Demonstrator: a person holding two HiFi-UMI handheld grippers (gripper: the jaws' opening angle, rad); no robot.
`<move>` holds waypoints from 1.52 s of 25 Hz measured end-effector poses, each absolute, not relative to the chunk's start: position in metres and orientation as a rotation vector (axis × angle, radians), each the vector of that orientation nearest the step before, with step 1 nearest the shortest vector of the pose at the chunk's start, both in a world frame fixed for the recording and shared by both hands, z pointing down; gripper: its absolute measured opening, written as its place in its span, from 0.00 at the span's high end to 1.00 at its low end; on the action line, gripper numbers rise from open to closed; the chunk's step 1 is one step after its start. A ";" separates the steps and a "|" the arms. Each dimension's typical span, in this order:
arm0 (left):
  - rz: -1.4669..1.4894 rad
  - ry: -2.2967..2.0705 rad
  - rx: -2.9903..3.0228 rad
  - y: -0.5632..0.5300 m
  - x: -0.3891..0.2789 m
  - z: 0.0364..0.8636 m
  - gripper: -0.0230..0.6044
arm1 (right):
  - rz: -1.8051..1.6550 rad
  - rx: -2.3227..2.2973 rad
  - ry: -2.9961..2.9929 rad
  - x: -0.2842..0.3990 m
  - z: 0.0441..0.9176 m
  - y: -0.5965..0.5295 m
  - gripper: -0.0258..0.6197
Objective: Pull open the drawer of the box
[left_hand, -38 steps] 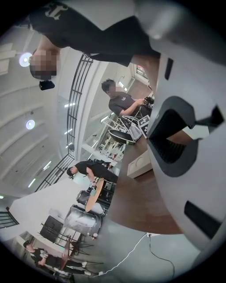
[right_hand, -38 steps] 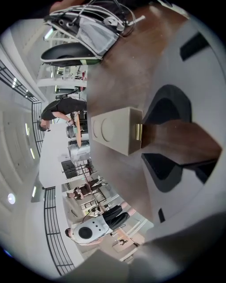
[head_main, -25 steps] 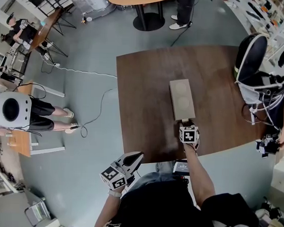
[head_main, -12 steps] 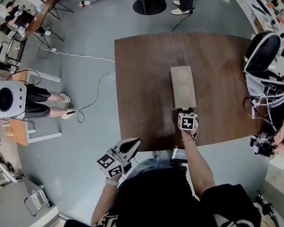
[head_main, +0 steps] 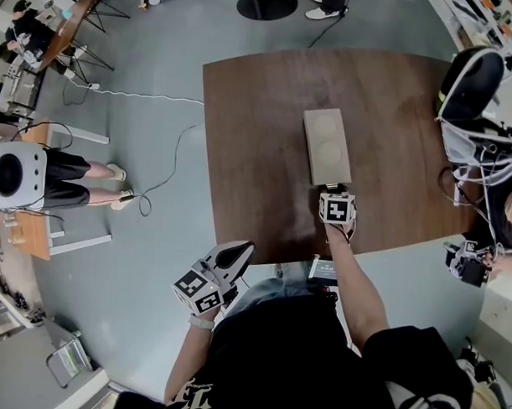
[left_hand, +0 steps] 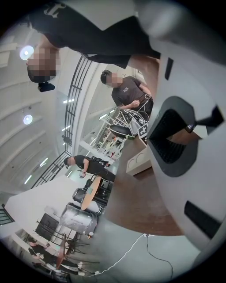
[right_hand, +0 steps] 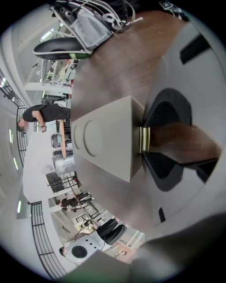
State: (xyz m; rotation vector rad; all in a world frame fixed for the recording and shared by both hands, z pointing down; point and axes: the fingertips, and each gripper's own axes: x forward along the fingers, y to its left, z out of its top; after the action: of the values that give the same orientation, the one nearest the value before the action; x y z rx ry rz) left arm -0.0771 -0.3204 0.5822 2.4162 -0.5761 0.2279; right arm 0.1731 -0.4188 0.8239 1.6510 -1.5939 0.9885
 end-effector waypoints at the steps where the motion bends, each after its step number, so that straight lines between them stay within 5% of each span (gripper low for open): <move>1: 0.229 -0.573 2.419 -0.320 -0.075 0.582 0.96 | 0.985 1.654 -1.598 0.174 0.824 -0.420 0.71; 38: 0.154 -0.483 2.472 -0.255 -0.068 0.568 0.96 | 1.021 1.583 -1.547 0.158 0.826 -0.305 0.72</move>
State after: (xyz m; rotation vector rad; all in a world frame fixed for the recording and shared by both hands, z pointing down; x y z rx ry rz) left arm -0.0682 -0.2552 0.5681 2.4716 -0.4828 0.1544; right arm 0.1581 -0.3055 0.8259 1.5831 -1.5469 1.0207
